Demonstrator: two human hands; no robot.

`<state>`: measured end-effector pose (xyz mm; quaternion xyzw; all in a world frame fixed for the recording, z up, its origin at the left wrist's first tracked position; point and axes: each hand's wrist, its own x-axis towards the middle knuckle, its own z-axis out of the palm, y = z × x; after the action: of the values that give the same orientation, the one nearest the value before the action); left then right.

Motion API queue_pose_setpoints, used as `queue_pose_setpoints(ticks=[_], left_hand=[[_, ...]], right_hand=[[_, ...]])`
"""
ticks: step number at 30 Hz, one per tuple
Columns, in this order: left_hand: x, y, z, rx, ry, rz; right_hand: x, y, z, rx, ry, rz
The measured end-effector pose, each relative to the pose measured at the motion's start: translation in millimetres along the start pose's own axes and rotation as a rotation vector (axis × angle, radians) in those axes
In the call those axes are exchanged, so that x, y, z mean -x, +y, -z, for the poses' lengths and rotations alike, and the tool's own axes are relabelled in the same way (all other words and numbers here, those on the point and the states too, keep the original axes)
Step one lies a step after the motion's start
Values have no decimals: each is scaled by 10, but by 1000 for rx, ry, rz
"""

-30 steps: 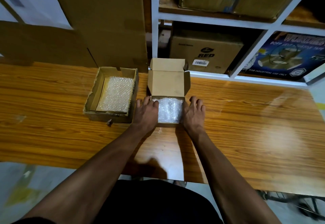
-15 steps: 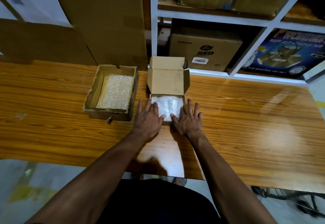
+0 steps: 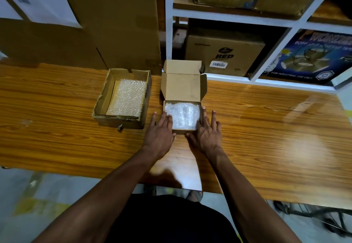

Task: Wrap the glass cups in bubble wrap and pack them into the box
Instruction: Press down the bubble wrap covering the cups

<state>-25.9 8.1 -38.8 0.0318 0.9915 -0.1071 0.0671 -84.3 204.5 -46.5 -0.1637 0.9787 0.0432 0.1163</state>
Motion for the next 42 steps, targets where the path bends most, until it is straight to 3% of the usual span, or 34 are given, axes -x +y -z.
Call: queue_pose_setpoints(ticks=[5, 11, 14, 22, 31, 42], left_hand=[[-21, 18, 77, -30, 1, -15], [160, -86, -28, 93, 49, -27], [236, -145, -32, 128, 66, -36], [138, -159, -3, 65, 70, -61], [147, -172, 98, 136, 167, -58], [16, -235, 172, 91, 187, -74]], right_hand=[[-17, -36, 57, 22, -42, -12], [199, 40, -45, 1, 114, -20], [246, 34, -74, 5, 115, -15], [97, -16, 147, 29, -37, -37], [252, -65, 81, 66, 185, 97], [192, -54, 145, 101, 165, 136]])
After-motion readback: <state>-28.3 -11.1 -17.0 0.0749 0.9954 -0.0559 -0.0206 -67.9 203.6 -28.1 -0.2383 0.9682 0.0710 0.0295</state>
